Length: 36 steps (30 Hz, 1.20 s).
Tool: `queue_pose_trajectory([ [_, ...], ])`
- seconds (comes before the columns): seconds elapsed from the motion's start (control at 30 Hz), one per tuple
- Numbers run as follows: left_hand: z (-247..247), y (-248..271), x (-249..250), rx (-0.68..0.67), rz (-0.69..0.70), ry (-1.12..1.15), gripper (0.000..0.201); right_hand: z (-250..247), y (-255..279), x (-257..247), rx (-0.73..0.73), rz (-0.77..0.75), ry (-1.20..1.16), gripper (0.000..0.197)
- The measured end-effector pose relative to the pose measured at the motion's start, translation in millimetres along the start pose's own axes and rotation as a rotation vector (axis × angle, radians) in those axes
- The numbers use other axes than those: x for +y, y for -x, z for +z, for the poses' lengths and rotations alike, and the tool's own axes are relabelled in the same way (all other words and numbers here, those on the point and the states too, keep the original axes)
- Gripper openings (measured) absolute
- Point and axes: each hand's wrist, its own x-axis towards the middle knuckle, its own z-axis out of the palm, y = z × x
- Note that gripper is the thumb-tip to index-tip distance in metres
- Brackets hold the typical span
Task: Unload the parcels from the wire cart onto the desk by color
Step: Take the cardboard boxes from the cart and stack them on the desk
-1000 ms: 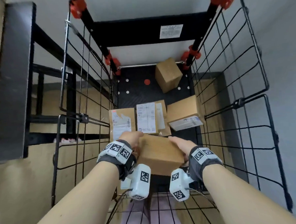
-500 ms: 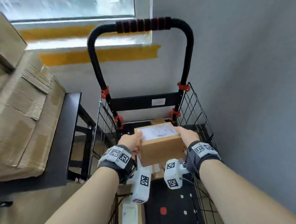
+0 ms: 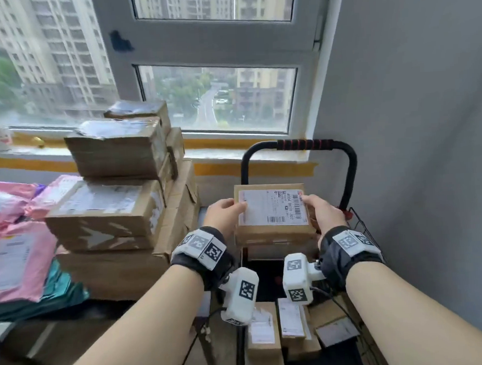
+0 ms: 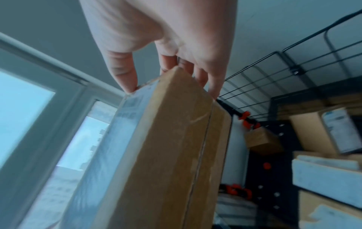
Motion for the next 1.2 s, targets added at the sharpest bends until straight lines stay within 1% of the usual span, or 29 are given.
queue_pose_trajectory([
  [0.07,-35,14,17,0.011,0.074,-0.022,0.037,25,26,-18,-0.027,-0.071,-0.021,0.022],
  [0.17,-84,37,42,0.072,0.17,-0.07,0.042,60,62,-42,-0.053,-0.154,-0.056,0.019],
  [0.27,-129,49,58,0.114,0.241,-0.049,0.032,95,92,-63,-0.104,-0.205,-0.092,0.018],
  [0.37,-167,50,65,0.16,0.276,-0.013,0.032,126,116,-80,-0.14,-0.233,-0.097,0.027],
  [0.43,-189,49,71,0.204,0.269,0.0,0.035,145,131,-91,-0.186,-0.281,-0.072,0.021],
  [0.57,-224,37,90,0.301,0.279,0.04,0.043,180,140,-118,-0.203,-0.363,-0.1,0.019],
  [0.63,-240,29,102,0.318,0.311,0.071,0.036,196,135,-131,-0.213,-0.383,-0.101,0.02],
  [0.7,-255,21,113,0.319,0.326,0.087,0.03,213,131,-144,-0.263,-0.393,-0.098,0.02],
  [0.77,-270,12,121,0.328,0.327,0.1,0.026,232,129,-156,-0.303,-0.387,-0.107,0.02],
  [0.83,-285,1,121,0.371,0.312,0.094,0.022,247,129,-162,-0.337,-0.384,-0.109,0.017],
  [0.9,-298,-9,116,0.42,0.272,0.091,0.026,259,129,-164,-0.343,-0.387,-0.093,0.013],
  [0.93,-303,-13,110,0.42,0.237,0.09,0.029,264,128,-162,-0.337,-0.37,-0.079,0.013],
  [1.0,-311,-19,99,0.379,0.174,0.066,0.035,272,129,-153,-0.328,-0.314,-0.064,0.017],
  [1.1,-319,-22,87,0.334,0.162,-0.042,0.031,284,130,-141,-0.296,-0.211,-0.077,0.021],
  [1.2,-328,-28,78,0.265,0.129,-0.154,0.029,294,130,-130,-0.283,-0.144,-0.06,0.024],
])
